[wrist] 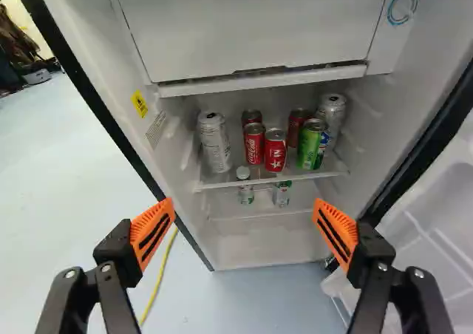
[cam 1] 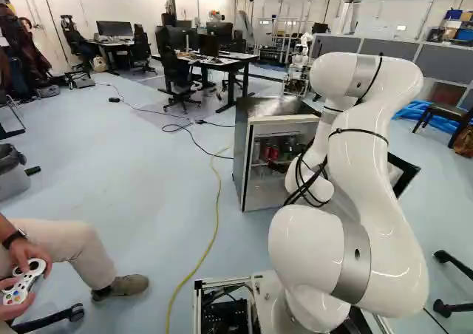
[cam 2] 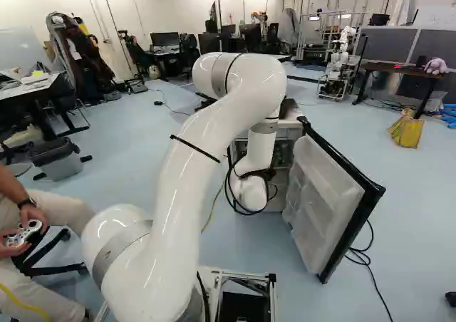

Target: Grab a drink from the fridge

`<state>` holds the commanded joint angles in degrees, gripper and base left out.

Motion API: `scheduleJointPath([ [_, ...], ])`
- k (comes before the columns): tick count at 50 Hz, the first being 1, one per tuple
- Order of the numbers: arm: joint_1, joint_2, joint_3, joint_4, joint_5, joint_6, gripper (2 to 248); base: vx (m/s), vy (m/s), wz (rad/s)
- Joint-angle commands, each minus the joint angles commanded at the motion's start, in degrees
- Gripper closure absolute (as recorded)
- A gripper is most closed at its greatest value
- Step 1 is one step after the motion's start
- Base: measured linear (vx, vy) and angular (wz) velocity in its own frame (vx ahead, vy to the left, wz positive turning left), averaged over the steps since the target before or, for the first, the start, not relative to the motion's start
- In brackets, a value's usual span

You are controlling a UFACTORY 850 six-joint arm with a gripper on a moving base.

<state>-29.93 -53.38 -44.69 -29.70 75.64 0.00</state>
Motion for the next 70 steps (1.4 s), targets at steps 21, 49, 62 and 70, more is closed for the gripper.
scheduleJointPath([
  [21,1.5,-2.0,-4.0,0.0,-1.1,0.0,3,0.0,0.0,0.0],
  [49,3.1,-5.1,-9.8,0.1,-4.9,0.0,3,0.0,0.0,0.0],
  [62,3.6,-6.4,-12.4,1.2,-7.6,0.0,3,0.0,0.0,0.0],
  [70,3.7,-7.3,-14.0,2.2,-9.4,0.0,3,0.0,0.0,0.0],
])
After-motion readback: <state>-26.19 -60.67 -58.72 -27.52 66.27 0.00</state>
